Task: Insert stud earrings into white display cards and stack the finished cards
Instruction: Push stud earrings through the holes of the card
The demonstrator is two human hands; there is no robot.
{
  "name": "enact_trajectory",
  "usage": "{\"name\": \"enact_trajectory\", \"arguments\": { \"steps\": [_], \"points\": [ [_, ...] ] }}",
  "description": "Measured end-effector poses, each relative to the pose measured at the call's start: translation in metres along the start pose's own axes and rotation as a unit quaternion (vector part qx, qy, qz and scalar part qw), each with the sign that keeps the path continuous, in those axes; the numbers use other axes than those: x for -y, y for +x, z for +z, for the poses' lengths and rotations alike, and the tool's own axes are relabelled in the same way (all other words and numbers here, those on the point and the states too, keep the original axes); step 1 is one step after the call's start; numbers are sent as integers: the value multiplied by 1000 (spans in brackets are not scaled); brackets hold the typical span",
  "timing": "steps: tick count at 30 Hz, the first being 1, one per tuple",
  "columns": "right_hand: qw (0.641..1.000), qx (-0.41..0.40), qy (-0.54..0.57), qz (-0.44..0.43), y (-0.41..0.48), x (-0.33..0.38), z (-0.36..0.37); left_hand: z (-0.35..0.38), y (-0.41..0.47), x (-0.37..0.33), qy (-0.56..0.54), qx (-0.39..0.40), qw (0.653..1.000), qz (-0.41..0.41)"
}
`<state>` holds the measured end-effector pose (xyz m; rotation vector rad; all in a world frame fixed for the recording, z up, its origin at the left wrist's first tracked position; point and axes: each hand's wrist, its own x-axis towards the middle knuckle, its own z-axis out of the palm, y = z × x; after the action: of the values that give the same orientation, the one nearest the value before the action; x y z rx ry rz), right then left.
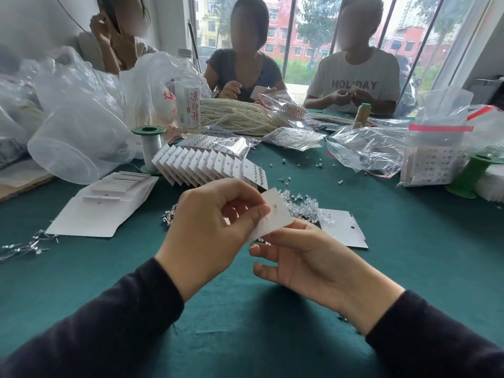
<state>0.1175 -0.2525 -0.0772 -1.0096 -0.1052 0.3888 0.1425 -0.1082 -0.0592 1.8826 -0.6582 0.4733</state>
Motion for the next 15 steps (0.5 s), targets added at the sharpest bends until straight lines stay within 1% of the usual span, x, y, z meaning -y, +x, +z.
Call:
{"name": "enact_trajectory", "arguments": {
  "steps": [5,11,13,15],
  "points": [
    [1000,-10,-5,-4,0,-1,0,2,-1,-2,44,11,998,47],
    [1000,-25,-6,-10,0,2,-2,-3,-1,-5,80,68,990,90],
    [999,-32,-5,-5,0,1,-2,-2,-1,-5,85,69,990,91],
    [1000,-22,7,8,0,2,-3,-2,0,-3,73,61,992,85]
  ]
}}
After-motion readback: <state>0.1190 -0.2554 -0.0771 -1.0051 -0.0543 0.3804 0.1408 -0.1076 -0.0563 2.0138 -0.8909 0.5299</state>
